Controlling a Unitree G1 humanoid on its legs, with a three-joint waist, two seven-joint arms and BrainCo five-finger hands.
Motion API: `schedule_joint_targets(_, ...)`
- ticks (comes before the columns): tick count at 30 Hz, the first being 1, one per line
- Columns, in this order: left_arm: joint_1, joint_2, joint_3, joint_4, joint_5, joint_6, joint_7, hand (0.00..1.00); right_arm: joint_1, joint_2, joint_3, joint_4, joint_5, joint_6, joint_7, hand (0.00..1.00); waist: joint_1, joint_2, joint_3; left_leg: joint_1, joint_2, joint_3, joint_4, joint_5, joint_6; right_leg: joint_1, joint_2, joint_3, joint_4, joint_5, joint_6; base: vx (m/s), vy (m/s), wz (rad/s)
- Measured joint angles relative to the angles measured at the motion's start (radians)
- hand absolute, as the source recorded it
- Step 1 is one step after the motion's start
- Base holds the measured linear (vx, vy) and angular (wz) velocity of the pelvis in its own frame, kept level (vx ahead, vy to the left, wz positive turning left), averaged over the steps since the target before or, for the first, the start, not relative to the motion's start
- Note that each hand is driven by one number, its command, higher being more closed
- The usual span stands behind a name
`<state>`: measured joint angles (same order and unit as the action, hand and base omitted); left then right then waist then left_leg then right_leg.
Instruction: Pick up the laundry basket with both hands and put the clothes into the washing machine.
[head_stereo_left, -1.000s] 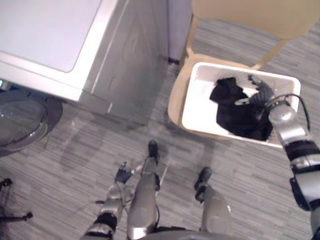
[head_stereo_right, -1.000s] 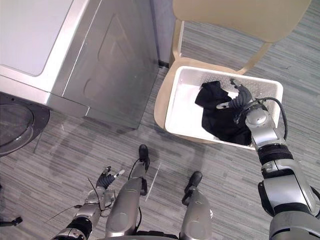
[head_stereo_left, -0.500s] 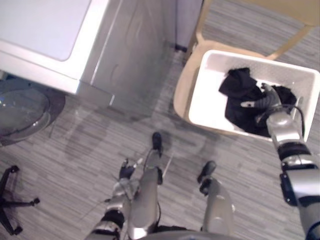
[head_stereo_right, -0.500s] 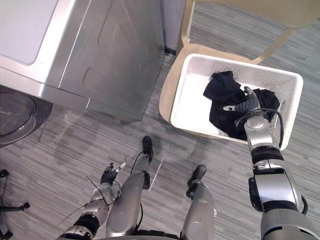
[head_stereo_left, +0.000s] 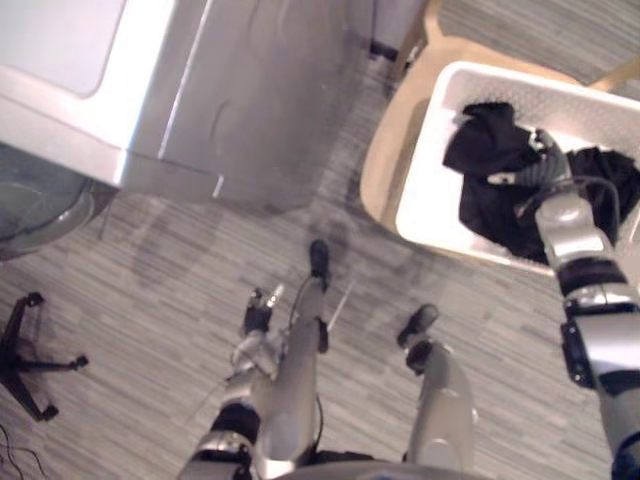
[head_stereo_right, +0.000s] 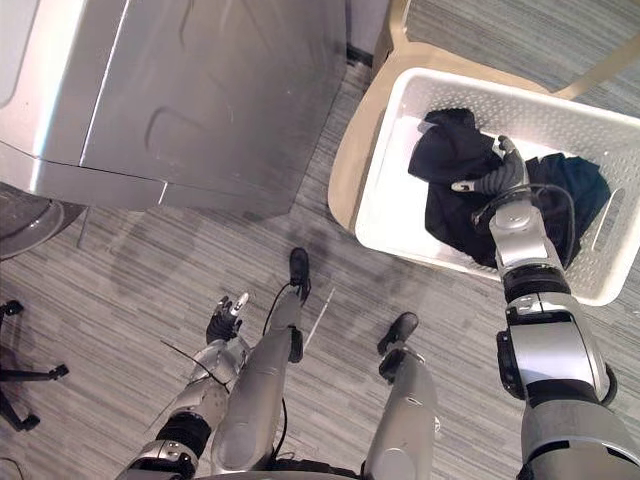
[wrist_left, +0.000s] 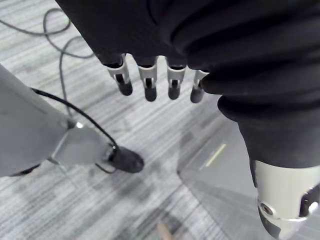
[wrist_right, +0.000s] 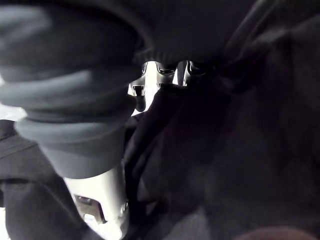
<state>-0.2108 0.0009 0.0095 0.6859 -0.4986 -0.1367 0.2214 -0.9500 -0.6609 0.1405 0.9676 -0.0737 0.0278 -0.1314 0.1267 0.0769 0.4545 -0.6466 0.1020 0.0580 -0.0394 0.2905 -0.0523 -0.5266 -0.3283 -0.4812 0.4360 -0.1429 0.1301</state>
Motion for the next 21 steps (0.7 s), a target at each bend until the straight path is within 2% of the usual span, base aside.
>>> schedule_joint_targets(4, -0.010, -0.019, 0.000, -0.032, 0.001, -0.001, 0.000, 0.00, -0.049, -0.016, 0.064, 0.005, -0.021, 0.000, -0.002, 1.00, 0.008, 0.000, 0.000, -0.022, 0.001, -0.009, 0.012, -0.001, 0.000, -0.008, 0.000, -0.012, 0.000, -0.002, -0.002, 0.02, 0.009, 0.05)
schedule_joint_targets(9, -0.010, -0.034, 0.006, -0.032, 0.001, 0.000, 0.002, 0.00, -0.084, -0.014, 0.079, 0.028, -0.035, 0.000, -0.001, 1.00, 0.027, 0.000, 0.000, -0.023, 0.006, -0.006, 0.015, -0.001, -0.001, -0.008, 0.005, -0.011, 0.000, -0.003, -0.004, 0.00, 0.000, 0.00)
schedule_joint_targets(15, -0.009, -0.043, 0.042, -0.027, 0.001, 0.004, 0.003, 0.00, -0.071, 0.014, 0.090, 0.027, -0.015, 0.004, 0.021, 1.00, 0.026, 0.000, 0.000, -0.010, 0.016, 0.005, 0.026, -0.001, 0.000, 0.008, 0.012, -0.010, 0.000, -0.003, -0.004, 0.00, -0.005, -0.01)
schedule_joint_targets(17, -0.005, -0.044, 0.041, -0.022, 0.001, 0.014, 0.003, 0.00, -0.061, 0.033, 0.085, 0.017, 0.006, 0.021, 0.024, 1.00, 0.025, 0.000, 0.000, 0.031, 0.019, 0.030, 0.027, -0.001, 0.000, 0.042, 0.011, -0.002, 0.000, -0.003, -0.004, 0.01, -0.032, -0.05)
schedule_joint_targets(21, 0.006, -0.029, 0.041, -0.008, 0.004, 0.018, 0.001, 0.00, -0.039, 0.028, 0.036, -0.112, 0.035, 0.021, 0.021, 1.00, 0.008, -0.002, 0.000, 0.108, 0.025, 0.067, 0.014, -0.003, -0.002, 0.096, 0.012, 0.020, -0.001, -0.005, -0.006, -0.02, -0.043, -0.11)
